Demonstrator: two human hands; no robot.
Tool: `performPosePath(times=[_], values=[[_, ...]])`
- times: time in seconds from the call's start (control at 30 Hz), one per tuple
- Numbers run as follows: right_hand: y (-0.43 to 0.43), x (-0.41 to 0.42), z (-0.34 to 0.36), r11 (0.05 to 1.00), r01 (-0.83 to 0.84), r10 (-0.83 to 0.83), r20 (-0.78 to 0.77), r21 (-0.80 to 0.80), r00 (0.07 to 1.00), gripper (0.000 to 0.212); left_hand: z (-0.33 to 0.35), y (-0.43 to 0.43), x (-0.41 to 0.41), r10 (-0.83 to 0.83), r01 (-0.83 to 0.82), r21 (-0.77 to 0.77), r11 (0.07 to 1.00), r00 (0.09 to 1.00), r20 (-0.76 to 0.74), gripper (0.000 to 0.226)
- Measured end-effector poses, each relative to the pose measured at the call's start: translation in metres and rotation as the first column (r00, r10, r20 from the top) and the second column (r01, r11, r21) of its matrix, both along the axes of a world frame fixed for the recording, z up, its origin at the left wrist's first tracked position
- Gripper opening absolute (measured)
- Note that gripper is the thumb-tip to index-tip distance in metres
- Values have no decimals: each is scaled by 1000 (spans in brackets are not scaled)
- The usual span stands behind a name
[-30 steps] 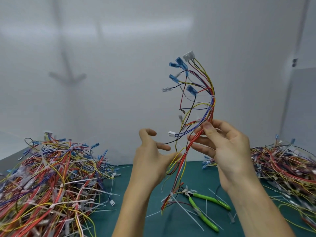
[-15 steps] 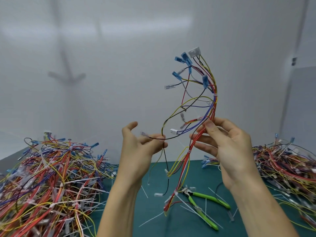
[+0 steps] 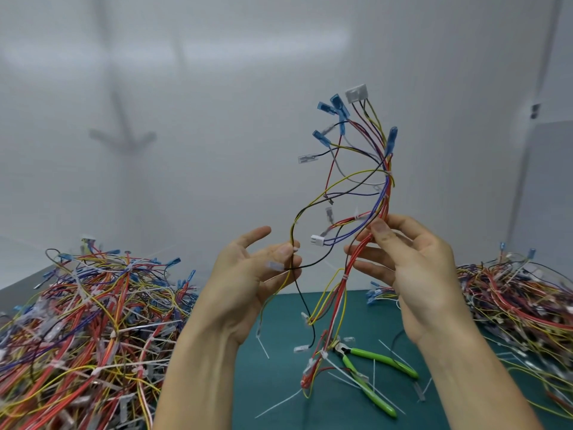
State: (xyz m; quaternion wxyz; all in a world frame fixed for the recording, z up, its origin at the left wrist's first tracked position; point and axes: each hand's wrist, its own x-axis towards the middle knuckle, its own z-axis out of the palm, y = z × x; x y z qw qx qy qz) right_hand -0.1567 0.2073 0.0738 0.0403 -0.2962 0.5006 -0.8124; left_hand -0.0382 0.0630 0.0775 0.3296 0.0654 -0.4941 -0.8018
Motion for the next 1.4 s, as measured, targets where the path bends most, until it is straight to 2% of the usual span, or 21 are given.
performPosePath(times=[0.2,0.33,0.47,0.57,0.63,0.73,0.83,0.93,1.07,1.17,1.4], values=[[1,0,0,1000,-1,1,7,-2,1000,11,1,0,3,-24,24,-25,999,1000,-9,66],[2,0,1,1000,3,-2,12,-7,1000,11,3,1,5,59,-55,-158,986,998,20,51],[2,1,1,1000,9,-9,17,-28,1000,8,5,2,7,304,-264,-379,887,951,49,30],[2,2,1,999,20,-19,24,-35,1000,5,9,5,9,400,-383,-450,807,915,-60,17],[1,2,0,999,24,-23,35,-35,999,4,12,9,10,401,-413,-526,744,905,-143,9],[-1,2,-2,999,21,-20,47,-29,999,4,15,17,9,283,-309,-649,695,948,-148,7],[-3,3,-3,999,23,-22,34,-26,999,5,10,22,4,169,-78,-780,621,985,36,5],[-2,4,-2,999,29,-29,3,-42,1000,5,0,24,-5,265,28,-868,495,947,182,11],[-2,6,-2,999,6,-7,-59,-32,998,5,-7,26,-13,343,58,-903,425,913,220,13],[-1,8,-1,1000,-31,31,-127,2,991,11,-8,24,-15,346,33,-906,423,918,194,10],[-1,9,1,989,-133,142,-197,59,970,32,-9,20,-15,265,-9,-840,542,951,160,19]])
